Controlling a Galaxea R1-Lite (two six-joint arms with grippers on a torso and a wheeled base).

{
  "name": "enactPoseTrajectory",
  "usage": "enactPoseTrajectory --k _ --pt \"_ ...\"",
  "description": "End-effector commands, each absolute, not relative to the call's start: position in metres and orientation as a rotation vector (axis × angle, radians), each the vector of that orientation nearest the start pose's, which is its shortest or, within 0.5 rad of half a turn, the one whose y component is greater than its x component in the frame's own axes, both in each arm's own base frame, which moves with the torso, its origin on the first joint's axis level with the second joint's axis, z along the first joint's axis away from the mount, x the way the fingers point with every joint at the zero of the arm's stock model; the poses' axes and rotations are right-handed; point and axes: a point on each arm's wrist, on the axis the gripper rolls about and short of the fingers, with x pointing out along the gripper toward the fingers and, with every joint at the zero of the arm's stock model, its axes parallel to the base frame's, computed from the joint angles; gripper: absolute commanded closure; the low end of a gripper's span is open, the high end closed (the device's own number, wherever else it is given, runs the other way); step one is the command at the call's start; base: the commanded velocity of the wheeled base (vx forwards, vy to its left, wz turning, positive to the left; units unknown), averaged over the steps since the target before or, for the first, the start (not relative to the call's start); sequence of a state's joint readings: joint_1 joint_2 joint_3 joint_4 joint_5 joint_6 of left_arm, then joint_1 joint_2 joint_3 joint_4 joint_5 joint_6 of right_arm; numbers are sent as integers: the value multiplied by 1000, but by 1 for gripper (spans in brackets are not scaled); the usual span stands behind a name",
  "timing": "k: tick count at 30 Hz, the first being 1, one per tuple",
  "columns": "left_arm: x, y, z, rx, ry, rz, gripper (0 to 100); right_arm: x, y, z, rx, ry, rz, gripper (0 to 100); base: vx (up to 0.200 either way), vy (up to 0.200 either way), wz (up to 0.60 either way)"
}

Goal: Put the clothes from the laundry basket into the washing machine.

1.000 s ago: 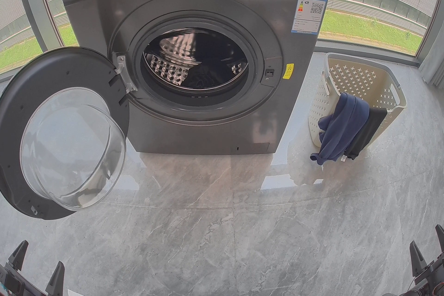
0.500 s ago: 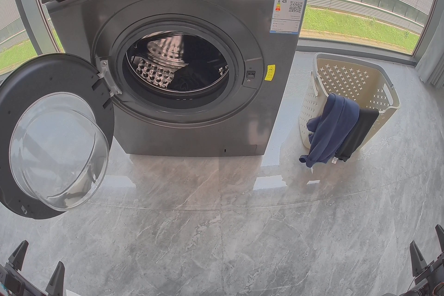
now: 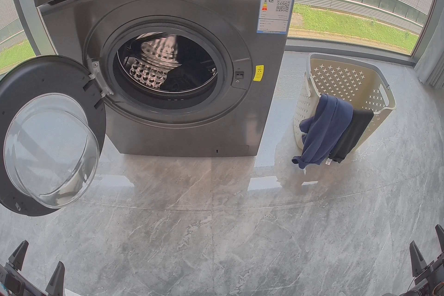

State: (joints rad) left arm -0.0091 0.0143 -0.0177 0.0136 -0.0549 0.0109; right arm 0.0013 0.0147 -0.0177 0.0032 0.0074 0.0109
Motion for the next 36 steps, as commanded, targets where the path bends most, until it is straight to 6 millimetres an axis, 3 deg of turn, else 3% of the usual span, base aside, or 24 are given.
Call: enactPoseTrajectory --k 1,4,15,36 --pt "-23 -1 76 10 15 -65 0 -23 0 76 11 2 9 0 0 -200 0" --pt "-23 -1 76 10 15 -65 0 -23 0 76 11 2 9 0 0 -200 0" --pt "-23 -1 76 10 15 -65 0 -23 0 76 11 2 9 0 0 0 0" --pt "-23 -1 76 10 15 -66 0 -23 0 76 11 2 9 0 0 -200 0"
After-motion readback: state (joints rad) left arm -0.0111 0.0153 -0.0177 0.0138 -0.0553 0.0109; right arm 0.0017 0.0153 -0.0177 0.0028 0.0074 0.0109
